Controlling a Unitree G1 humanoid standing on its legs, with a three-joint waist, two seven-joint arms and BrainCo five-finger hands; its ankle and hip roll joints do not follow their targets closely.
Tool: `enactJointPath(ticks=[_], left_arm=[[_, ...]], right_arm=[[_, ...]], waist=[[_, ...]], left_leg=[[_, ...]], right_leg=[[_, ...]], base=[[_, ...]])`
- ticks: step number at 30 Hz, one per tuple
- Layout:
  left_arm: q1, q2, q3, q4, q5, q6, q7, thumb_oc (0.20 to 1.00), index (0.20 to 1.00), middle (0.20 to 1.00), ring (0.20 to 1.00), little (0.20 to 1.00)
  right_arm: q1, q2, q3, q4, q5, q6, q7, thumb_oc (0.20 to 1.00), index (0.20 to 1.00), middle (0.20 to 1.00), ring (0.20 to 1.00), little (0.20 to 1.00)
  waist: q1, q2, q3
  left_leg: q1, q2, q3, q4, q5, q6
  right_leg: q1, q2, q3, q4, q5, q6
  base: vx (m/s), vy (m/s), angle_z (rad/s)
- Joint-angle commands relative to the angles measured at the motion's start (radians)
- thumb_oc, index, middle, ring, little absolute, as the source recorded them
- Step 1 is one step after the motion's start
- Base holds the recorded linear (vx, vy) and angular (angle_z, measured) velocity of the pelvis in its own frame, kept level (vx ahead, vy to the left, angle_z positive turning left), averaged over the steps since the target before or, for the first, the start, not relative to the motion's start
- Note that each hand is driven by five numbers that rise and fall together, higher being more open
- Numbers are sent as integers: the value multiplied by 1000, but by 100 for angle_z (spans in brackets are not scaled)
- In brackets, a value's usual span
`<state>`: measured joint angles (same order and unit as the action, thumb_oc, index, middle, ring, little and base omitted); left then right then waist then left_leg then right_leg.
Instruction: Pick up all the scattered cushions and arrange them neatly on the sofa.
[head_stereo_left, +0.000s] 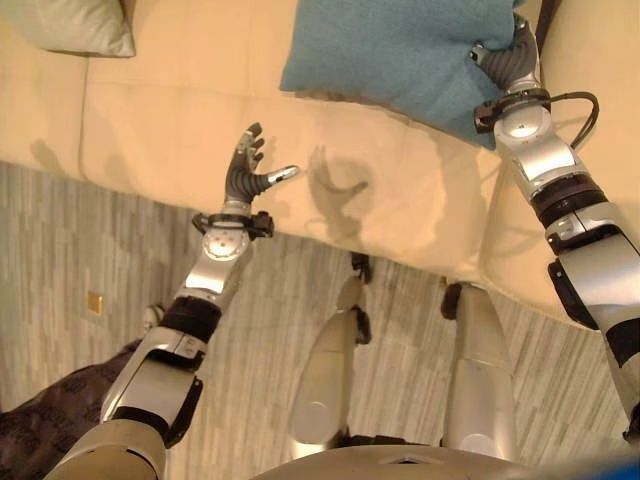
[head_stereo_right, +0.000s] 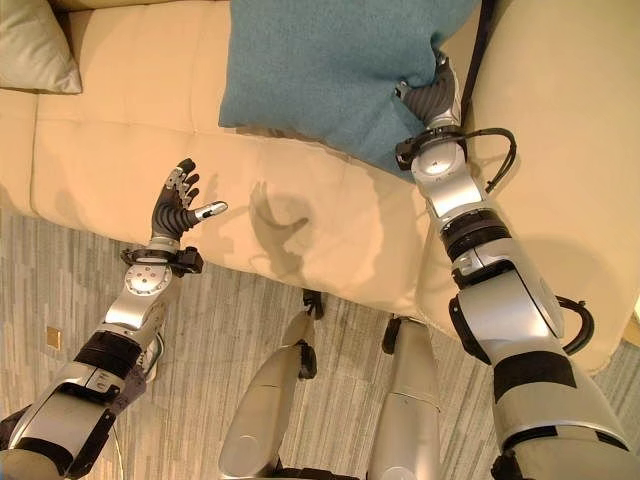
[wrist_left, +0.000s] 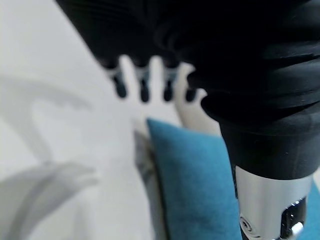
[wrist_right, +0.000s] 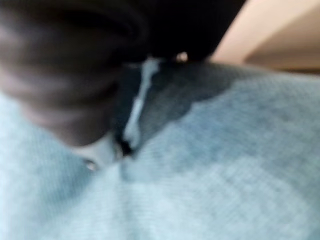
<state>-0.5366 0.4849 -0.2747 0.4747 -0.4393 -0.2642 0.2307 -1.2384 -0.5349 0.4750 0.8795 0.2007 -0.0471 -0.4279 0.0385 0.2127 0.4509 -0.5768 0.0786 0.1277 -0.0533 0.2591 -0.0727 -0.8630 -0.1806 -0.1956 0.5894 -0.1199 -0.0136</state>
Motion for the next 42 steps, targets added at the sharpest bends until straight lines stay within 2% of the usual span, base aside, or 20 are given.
enactJointPath(ticks=[1,9,21,31,37,42], left_arm=[[-25,46,14,15,39,-28,27,1000,1000,1000,1000,1000],[-11,52,8,16,35,-38,19,1000,1000,1000,1000,1000],[6,71,12,19,12,-55,14,1000,1000,1000,1000,1000],[21,72,8,24,11,-55,8,1000,1000,1000,1000,1000],[26,74,14,26,14,-58,9,1000,1000,1000,1000,1000],[33,74,9,23,14,-57,3,1000,1000,1000,1000,1000]], right_arm=[[-145,-15,-26,-128,-143,-67,-64,200,200,200,200,200],[-220,-33,-4,-67,-147,-61,-71,200,200,200,200,200],[-339,-35,83,56,-116,-74,-54,200,200,200,200,200],[-363,-49,110,44,-123,-86,-62,200,200,200,200,200],[-376,-89,94,-21,-169,-96,-111,200,200,200,200,200],[-386,-104,95,-22,-174,-91,-113,200,200,200,200,200]], waist=[[25,-82,28],[35,-96,24],[62,-92,9],[68,-100,4],[72,-100,4],[73,-103,4]], left_leg=[[120,6,-2,42,-190,-48],[116,11,-7,46,-188,-53],[102,20,-16,46,-180,-59],[91,30,-22,60,-181,-65],[76,37,-24,63,-180,-70],[72,40,-25,66,-179,-73]], right_leg=[[136,24,15,-302,123,137],[138,22,2,-302,122,136],[127,26,-7,-300,120,134],[126,29,-20,-296,112,132],[107,28,-27,-282,107,134],[105,28,-30,-281,105,134]], base=[[0,0,0],[-3,-14,2],[0,0,0],[0,-12,0],[0,-16,1],[0,-14,0]])
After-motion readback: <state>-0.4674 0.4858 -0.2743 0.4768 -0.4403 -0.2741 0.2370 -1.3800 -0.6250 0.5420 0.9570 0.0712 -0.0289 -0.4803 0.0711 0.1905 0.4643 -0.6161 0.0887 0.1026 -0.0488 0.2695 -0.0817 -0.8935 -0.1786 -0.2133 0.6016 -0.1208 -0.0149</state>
